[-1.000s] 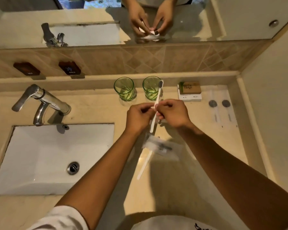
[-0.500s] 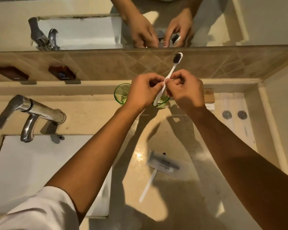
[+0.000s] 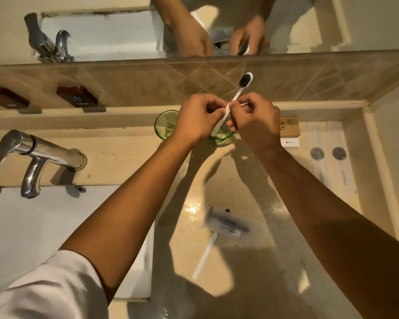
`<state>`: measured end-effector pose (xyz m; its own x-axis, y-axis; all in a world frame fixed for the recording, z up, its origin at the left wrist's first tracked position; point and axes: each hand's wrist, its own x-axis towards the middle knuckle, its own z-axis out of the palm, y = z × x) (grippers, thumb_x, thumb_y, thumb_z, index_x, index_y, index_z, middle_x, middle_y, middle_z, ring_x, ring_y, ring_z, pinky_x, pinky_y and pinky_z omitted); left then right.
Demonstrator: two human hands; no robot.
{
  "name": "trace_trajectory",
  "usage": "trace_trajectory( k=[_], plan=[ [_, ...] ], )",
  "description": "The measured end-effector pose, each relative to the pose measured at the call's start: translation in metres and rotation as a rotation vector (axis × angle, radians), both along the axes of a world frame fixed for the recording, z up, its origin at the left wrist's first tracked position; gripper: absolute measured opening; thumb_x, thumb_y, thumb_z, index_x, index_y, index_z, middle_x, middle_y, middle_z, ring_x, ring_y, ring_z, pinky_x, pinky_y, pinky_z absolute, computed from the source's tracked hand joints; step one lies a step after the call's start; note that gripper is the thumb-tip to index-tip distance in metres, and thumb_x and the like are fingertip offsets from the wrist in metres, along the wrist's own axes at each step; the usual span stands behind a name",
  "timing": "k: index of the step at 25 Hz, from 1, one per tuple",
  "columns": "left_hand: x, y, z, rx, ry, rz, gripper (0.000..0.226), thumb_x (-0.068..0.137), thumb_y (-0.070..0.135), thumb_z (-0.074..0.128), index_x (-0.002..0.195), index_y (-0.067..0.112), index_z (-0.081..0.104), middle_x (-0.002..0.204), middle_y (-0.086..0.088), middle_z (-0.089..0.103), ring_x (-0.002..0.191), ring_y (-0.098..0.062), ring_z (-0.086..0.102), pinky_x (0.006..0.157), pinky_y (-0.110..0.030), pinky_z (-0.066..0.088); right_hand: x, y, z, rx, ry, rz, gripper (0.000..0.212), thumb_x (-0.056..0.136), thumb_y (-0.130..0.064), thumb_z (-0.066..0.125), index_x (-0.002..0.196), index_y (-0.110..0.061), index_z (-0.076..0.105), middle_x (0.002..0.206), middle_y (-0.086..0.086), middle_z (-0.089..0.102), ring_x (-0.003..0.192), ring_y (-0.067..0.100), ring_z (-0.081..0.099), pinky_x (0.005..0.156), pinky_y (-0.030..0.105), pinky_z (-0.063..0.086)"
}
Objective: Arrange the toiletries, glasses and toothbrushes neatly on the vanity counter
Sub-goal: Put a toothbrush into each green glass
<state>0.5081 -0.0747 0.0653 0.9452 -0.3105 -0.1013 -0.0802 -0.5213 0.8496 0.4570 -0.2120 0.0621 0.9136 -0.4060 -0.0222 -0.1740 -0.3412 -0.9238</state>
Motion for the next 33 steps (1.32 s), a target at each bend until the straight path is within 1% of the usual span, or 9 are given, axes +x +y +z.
trace_trajectory(
  k=[4, 7, 11, 14, 17, 21, 24, 28, 33],
  plan=[
    [0.003, 0.004, -0.013, 0.203, -0.136, -0.048, 0.023, 0.090, 0.022, 0.072, 0.113, 0.020, 0.077, 0.100, 0.000, 0.066, 0.096, -0.017, 0.063, 0.085, -0.027, 0.050, 0.008, -0.002, -0.015, 0.008, 0.090, -0.001, 0.015, 0.091, -0.025, 0.063, 0.088, -0.012, 0.072, 0.063, 0.003, 0.073, 0.062, 0.016, 0.072, 0.072, 0.043, 0.060],
    [-0.002, 0.014, -0.022, 0.372, -0.269, -0.089, 0.035, 0.093, 0.029, 0.068, 0.125, 0.017, 0.069, 0.114, -0.010, 0.061, 0.114, -0.027, 0.054, 0.095, -0.033, 0.041, 0.011, -0.004, -0.025, -0.022, 0.115, -0.051, 0.015, 0.086, -0.026, 0.067, 0.078, -0.015, 0.073, 0.056, -0.006, 0.066, 0.057, 0.010, 0.064, 0.069, 0.031, 0.055],
    [-0.054, 0.034, -0.042, 0.266, -0.541, -0.101, 0.018, 0.096, 0.017, 0.059, 0.106, 0.005, 0.067, 0.098, -0.014, 0.062, 0.094, -0.031, 0.058, 0.080, -0.038, 0.045, 0.011, -0.007, -0.034, -0.073, 0.141, -0.070, 0.016, 0.084, -0.026, 0.069, 0.068, -0.021, 0.072, 0.047, -0.022, 0.056, 0.053, 0.000, 0.052, 0.062, 0.018, 0.041],
    [-0.103, 0.052, -0.074, 0.108, -0.370, -0.276, 0.014, 0.096, 0.014, 0.059, 0.108, 0.011, 0.066, 0.102, -0.014, 0.065, 0.092, -0.033, 0.065, 0.075, -0.039, 0.054, 0.011, -0.008, -0.037, -0.110, 0.147, -0.055, 0.016, 0.084, -0.027, 0.069, 0.068, -0.023, 0.072, 0.050, -0.026, 0.057, 0.056, 0.000, 0.053, 0.065, 0.020, 0.042],
    [-0.113, 0.063, -0.112, 0.272, -0.360, -0.301, 0.021, 0.097, 0.010, 0.066, 0.116, 0.003, 0.072, 0.120, -0.016, 0.070, 0.113, -0.034, 0.068, 0.088, -0.043, 0.059, 0.013, -0.008, -0.036, -0.097, 0.132, -0.051, 0.015, 0.083, -0.030, 0.068, 0.071, -0.024, 0.075, 0.056, -0.019, 0.064, 0.060, -0.002, 0.056, 0.063, 0.015, 0.042],
    [-0.107, 0.073, -0.141, 0.373, -0.391, -0.344, 0.037, 0.098, 0.010, 0.060, 0.133, -0.002, 0.061, 0.142, -0.020, 0.058, 0.136, -0.037, 0.053, 0.110, -0.052, 0.046, 0.014, -0.008, -0.037, -0.080, 0.085, -0.056, 0.015, 0.086, -0.026, 0.068, 0.078, -0.020, 0.078, 0.061, -0.007, 0.066, 0.061, 0.004, 0.055, 0.067, 0.022, 0.045],
    [-0.106, 0.078, -0.154, 0.340, -0.410, -0.311, 0.040, 0.099, 0.016, 0.056, 0.136, 0.000, 0.059, 0.146, -0.018, 0.054, 0.139, -0.036, 0.049, 0.112, -0.052, 0.042, 0.013, -0.007, -0.042, -0.035, 0.035, -0.091, 0.013, 0.087, -0.018, 0.069, 0.077, -0.013, 0.075, 0.059, -0.001, 0.059, 0.056, 0.005, 0.048, 0.062, 0.023, 0.043],
    [-0.104, 0.079, -0.160, 0.316, -0.452, -0.294, 0.039, 0.098, 0.015, 0.055, 0.133, 0.000, 0.061, 0.144, -0.018, 0.056, 0.137, -0.036, 0.050, 0.111, -0.051, 0.043, 0.013, -0.006, -0.044, -0.092, 0.015, -0.120, 0.011, 0.086, -0.017, 0.071, 0.077, -0.011, 0.074, 0.054, -0.011, 0.054, 0.048, 0.001, 0.047, 0.055, 0.011, 0.035],
    [-0.104, 0.079, -0.167, 0.303, -0.493, -0.284, 0.039, 0.100, 0.018, 0.051, 0.133, 0.001, 0.062, 0.144, -0.018, 0.056, 0.137, -0.036, 0.050, 0.111, -0.051, 0.042, 0.013, -0.009, -0.046, -0.129, 0.025, -0.134, 0.016, 0.086, -0.017, 0.072, 0.074, -0.008, 0.074, 0.055, -0.005, 0.055, 0.050, 0.006, 0.046, 0.057, 0.020, 0.038]
  ],
)
